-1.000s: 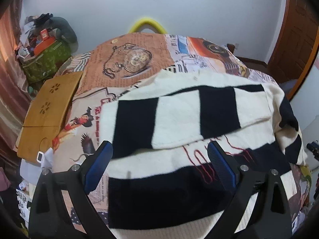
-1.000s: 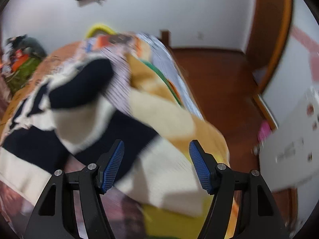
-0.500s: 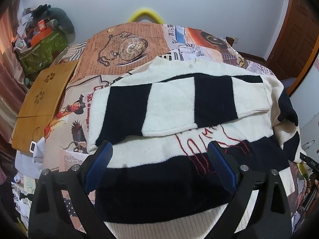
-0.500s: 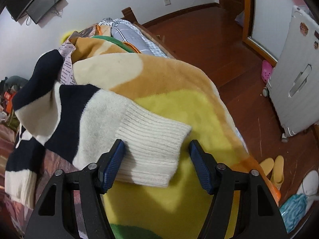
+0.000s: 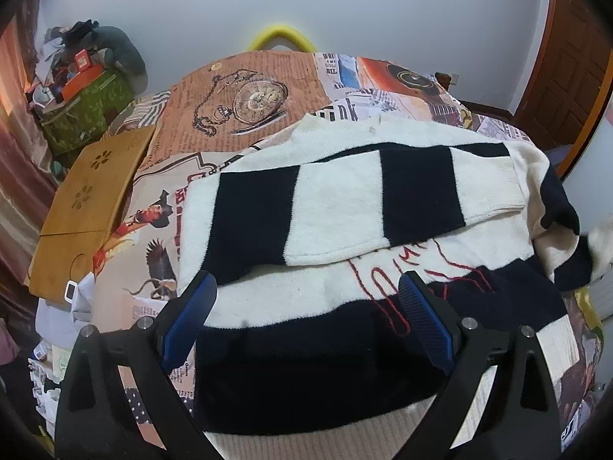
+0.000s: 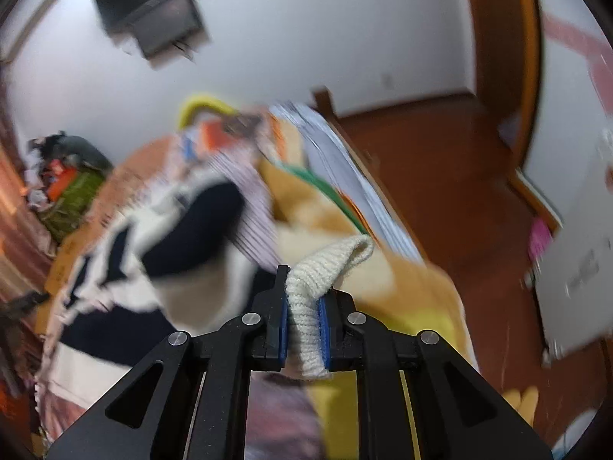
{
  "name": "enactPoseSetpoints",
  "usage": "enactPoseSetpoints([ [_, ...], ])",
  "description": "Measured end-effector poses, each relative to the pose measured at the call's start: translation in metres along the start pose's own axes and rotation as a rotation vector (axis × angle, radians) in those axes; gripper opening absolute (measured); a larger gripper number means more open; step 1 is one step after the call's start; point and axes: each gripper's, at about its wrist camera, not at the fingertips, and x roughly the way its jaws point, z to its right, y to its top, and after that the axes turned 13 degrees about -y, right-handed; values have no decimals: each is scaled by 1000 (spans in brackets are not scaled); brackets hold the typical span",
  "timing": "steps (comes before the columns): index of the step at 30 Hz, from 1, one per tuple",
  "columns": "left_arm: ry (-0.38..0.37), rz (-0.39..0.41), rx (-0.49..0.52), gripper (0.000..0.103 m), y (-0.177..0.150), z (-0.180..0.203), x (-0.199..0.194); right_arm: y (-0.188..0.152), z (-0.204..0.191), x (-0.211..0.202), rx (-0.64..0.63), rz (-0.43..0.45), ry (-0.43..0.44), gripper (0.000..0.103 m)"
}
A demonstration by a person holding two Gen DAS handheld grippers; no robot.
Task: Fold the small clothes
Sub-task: 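Grasp the other sleeve cuff with the right tool and fold it across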
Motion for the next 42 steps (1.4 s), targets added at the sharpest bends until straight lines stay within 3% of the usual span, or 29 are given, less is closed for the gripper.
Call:
enactPoseSetpoints([
  [8, -2, 32, -56, 96, -7, -31, -10, 80, -113, -20, -123, 154, 187, 11],
  [12, 26, 41, -71, 96, -13, -49, -13, 92, -179, -19, -225, 176, 263, 11],
  [17, 55, 40, -90, 96, -20, -73, -16, 76, -263, 4, -358, 119, 349, 11],
  [26, 63, 23, -108, 96, -32, -92, -15, -1, -365, 71, -517, -123, 455, 11],
  [32, 43, 10, -109, 96, -32, -89, -9, -40, -390, 93, -609, -206, 428, 16],
  [35, 34, 0, -117, 96, -30, -87, -4, -42, -387, 91, -625, -217, 406, 27],
  [37, 24, 3, -117, 96, -27, -84, -3, -38, -378, 85, -625, -200, 400, 39],
  [42, -3, 9, -121, 96, -17, -82, 0, -18, -342, 61, -585, -99, 382, 44],
])
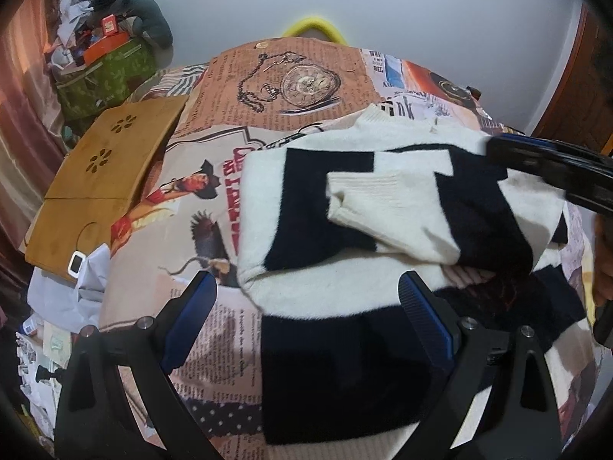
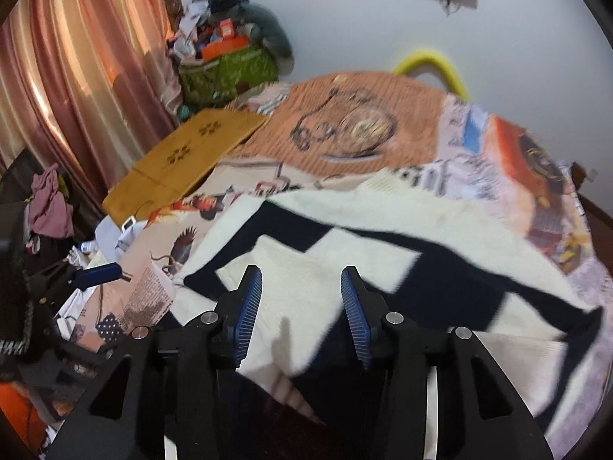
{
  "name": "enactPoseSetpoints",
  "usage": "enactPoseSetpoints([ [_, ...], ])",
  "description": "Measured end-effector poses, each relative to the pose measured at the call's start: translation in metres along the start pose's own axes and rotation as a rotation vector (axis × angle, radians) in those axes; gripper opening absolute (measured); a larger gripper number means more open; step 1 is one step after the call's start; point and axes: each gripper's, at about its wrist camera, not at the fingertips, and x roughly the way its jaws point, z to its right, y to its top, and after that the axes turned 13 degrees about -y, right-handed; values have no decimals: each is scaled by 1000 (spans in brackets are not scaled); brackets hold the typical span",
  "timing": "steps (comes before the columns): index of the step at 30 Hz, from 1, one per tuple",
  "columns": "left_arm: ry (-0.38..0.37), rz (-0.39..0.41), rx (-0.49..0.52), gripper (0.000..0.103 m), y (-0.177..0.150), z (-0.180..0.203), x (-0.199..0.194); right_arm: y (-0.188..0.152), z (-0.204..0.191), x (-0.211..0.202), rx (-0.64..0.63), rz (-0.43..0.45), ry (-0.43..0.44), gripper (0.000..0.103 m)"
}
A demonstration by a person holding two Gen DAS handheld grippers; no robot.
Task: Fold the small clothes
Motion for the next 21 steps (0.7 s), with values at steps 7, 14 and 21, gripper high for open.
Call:
enactPoseSetpoints([
  [7, -70, -17, -72, 95, 32, -5, 23, -29, 63, -51, 48, 92, -104, 52],
  [14, -60, -134, -99, 74, 59, -7, 80, -79, 134, -66, 139, 39, -251, 52],
  [21, -27, -207, -95, 53, 61, -2, 122, -123, 165, -58, 224, -68, -276, 53],
])
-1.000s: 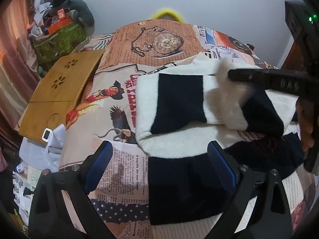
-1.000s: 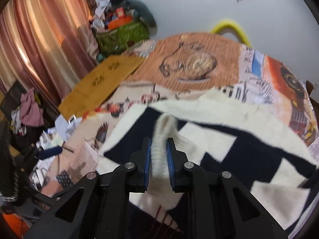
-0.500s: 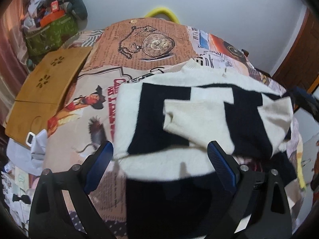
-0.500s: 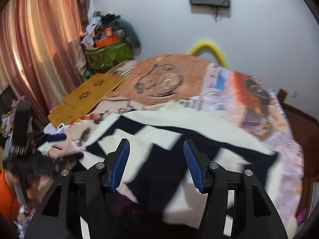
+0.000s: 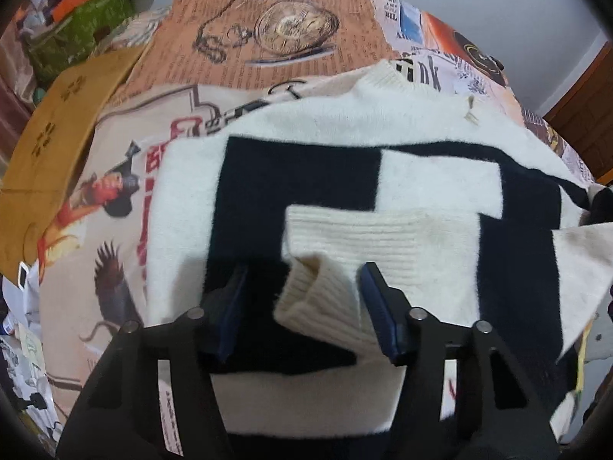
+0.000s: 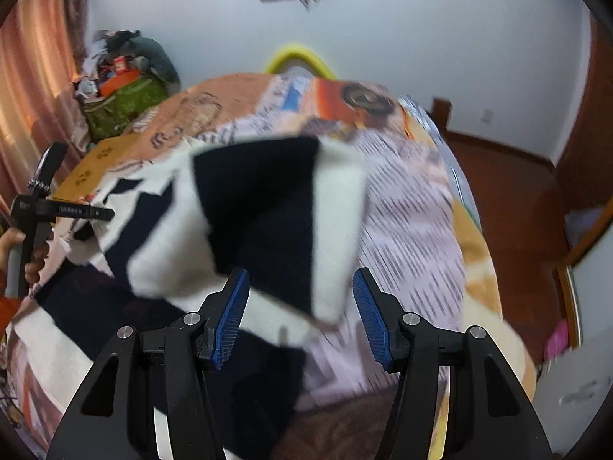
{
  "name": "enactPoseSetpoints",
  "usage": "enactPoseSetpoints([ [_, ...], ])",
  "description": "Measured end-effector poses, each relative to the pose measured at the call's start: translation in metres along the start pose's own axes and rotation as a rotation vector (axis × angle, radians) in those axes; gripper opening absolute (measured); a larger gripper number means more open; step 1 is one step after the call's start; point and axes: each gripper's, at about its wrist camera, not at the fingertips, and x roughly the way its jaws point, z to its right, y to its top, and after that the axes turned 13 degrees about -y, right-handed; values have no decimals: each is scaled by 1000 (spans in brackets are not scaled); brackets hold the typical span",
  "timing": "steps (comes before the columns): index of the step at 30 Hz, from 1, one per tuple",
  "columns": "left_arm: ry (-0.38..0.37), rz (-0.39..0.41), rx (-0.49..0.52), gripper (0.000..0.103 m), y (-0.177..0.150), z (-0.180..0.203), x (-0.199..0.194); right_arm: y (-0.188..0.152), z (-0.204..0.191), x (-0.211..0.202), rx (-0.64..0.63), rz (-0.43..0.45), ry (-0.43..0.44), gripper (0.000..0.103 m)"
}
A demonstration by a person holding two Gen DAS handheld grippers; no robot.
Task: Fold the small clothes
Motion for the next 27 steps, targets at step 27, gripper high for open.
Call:
enactPoseSetpoints([
  [27, 121, 335, 71, 5, 25, 1, -114, 1, -8, 16, -20, -2, 45, 52],
])
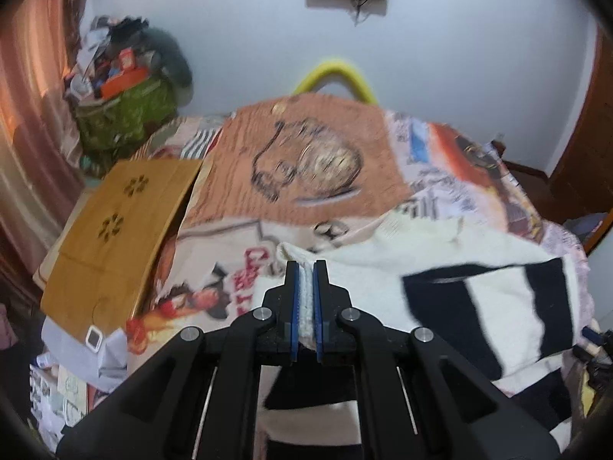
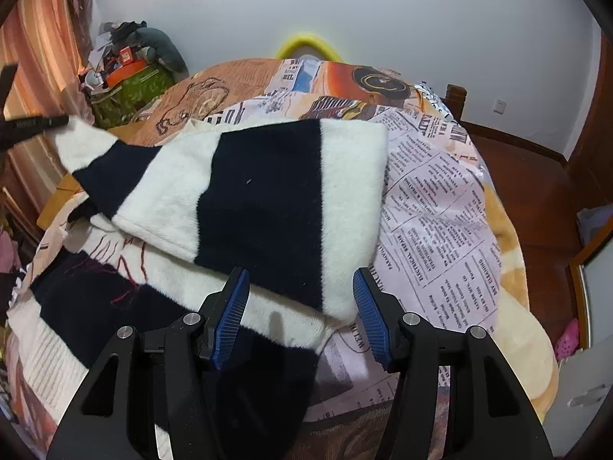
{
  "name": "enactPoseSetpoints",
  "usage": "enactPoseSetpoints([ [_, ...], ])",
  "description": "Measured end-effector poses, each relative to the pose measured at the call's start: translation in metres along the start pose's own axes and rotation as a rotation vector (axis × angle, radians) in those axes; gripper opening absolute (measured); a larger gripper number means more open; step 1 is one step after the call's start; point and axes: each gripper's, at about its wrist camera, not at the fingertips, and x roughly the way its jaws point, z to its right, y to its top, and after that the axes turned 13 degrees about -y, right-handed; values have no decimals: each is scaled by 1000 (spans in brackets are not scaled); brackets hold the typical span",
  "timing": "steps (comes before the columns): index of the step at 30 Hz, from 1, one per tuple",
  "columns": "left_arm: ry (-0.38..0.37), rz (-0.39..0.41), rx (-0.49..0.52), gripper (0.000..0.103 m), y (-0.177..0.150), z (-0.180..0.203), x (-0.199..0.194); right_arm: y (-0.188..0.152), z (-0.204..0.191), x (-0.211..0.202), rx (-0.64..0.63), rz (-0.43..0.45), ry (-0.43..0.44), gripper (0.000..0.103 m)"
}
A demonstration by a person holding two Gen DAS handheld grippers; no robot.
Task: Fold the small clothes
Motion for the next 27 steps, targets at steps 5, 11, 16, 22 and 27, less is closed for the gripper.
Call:
enactPoseSetpoints([
  [5, 13, -94, -64, 5, -26, -30, 34, 15, 1, -2, 8, 29, 0, 52],
  [11, 8, -174, -121, 5, -51, -49, 66, 46, 12, 17, 54, 51, 4, 52],
  [16, 6, -207, -96, 6, -59, -48, 72, 67, 24, 57, 153, -18, 4, 40],
  [22, 6, -242, -52, 7, -66, -46, 80, 73, 22, 82, 113, -38, -70, 16],
  [27, 42, -253, -23, 19, -72, -45, 86, 71, 26, 83, 129, -50, -77, 16],
])
